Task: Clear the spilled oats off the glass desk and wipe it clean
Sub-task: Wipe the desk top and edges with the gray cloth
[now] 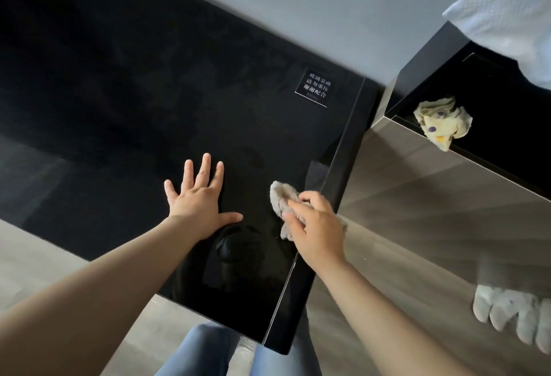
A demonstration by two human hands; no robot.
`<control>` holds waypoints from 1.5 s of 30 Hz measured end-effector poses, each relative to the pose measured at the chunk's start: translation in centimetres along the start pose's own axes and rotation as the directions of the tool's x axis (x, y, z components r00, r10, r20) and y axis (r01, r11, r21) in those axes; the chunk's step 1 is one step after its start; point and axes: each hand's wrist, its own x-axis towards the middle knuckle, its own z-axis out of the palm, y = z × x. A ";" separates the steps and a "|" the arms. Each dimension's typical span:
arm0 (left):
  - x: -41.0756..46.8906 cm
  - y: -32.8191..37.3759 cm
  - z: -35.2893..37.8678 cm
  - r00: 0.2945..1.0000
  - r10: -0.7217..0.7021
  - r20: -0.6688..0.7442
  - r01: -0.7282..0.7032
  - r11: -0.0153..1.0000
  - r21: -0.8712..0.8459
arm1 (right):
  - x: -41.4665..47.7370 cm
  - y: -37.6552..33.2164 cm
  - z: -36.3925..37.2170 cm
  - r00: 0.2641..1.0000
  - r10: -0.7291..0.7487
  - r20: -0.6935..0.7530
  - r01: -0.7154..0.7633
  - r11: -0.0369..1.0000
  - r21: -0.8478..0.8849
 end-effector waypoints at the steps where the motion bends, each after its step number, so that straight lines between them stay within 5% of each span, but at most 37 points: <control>1: 0.0 0.1 -0.1 1.000 0.001 0.003 -0.001 1.000 0.000 | -1.4 -0.1 -0.7 0.996 0.008 0.091 -0.015 0.997 0.081; 3: -0.1 0.1 -0.1 1.000 0.005 0.003 -0.005 1.000 0.005 | -2.4 0.3 -2.0 0.996 0.024 0.088 -0.038 0.987 0.157; 6: -0.1 0.0 -0.2 1.000 0.005 0.004 -0.005 1.000 0.014 | 1.2 1.7 -3.7 0.966 0.211 -0.146 -0.177 0.960 0.217; 10: -0.1 0.0 0.0 1.000 0.008 -0.005 -0.008 1.000 0.018 | 6.5 2.5 -2.8 0.909 0.323 -0.264 -0.330 0.944 0.019; 13: 0.0 -0.1 0.1 1.000 0.012 -0.012 -0.012 1.000 0.025 | 4.0 0.8 0.5 0.918 0.246 -0.312 -0.283 0.956 -0.077; 16: 0.0 -0.2 0.2 1.000 0.013 -0.016 -0.013 1.000 0.011 | -1.8 -1.2 1.9 0.952 0.142 -0.272 -0.155 0.988 -0.026; 20: 0.0 0.0 0.1 1.000 0.008 -0.027 -0.008 1.000 0.011 | -6.2 -2.5 -0.5 0.990 0.138 -0.010 -0.133 0.968 0.214; 24: -0.3 -0.1 0.2 0.997 0.021 -0.074 -0.021 1.000 -0.008 | -0.6 -0.4 -3.9 0.911 0.292 -0.292 -0.236 0.949 0.210; 26: -0.8 -0.2 0.7 0.990 0.034 -0.138 -0.038 0.999 -0.030 | 3.2 1.1 -4.1 0.901 0.332 -0.279 -0.316 0.943 0.101; 31: -5.0 -1.2 3.4 0.945 0.067 -0.320 -0.123 0.980 -0.157 | -0.3 -0.2 1.0 0.965 0.128 -0.231 -0.161 0.978 -0.133; 36: -9.6 -4.2 6.3 0.938 0.027 -0.345 -0.093 0.980 -0.176 | -10.8 -3.0 3.1 0.997 -0.071 -0.012 0.071 0.997 0.021; 39: -11.6 -5.7 7.8 0.961 -0.025 -0.274 -0.008 0.993 -0.118 | -11.9 -3.5 1.3 0.988 -0.089 0.125 0.056 0.969 0.241; 43: -12.8 -6.8 9.1 0.978 -0.022 -0.210 0.018 1.000 -0.020 | -6.2 -1.7 -1.8 0.977 0.095 -0.189 -0.048 0.970 0.240; 45: -12.6 -6.8 9.3 0.982 -0.028 -0.184 0.029 1.000 0.001 | -3.2 -0.1 -2.0 0.966 0.178 -0.188 -0.149 0.976 0.158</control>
